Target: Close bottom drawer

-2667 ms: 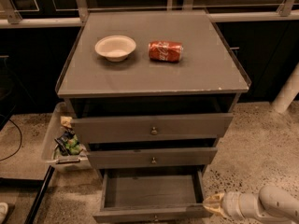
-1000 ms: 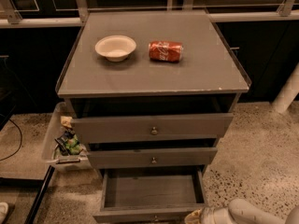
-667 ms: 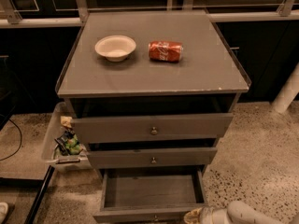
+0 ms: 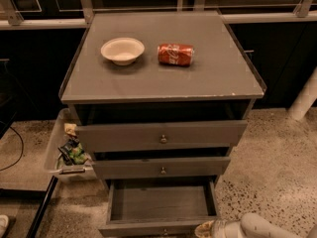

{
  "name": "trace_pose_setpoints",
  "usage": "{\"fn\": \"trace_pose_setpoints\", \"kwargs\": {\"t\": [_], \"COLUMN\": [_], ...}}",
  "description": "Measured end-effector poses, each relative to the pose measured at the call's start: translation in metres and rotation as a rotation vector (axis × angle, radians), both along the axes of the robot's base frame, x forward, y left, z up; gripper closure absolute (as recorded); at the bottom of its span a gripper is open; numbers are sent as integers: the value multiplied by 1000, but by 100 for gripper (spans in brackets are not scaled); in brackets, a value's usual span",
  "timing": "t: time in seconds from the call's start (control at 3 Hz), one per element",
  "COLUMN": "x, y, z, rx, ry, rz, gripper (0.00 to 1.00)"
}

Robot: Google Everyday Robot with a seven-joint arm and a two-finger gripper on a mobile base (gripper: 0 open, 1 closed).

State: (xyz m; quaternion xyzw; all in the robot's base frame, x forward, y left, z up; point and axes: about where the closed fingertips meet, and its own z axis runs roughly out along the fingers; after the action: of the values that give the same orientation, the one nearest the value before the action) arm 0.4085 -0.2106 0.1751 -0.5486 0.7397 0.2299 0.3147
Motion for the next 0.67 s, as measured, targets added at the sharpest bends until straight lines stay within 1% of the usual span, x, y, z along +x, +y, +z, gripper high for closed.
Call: {"fn": "trace_pose_setpoints", "kwargs": {"t": [0.67], "x": [0], "y": [0], "z": [0], "rx": [0], "ry": [0], "rz": [0], "gripper": [12]}}
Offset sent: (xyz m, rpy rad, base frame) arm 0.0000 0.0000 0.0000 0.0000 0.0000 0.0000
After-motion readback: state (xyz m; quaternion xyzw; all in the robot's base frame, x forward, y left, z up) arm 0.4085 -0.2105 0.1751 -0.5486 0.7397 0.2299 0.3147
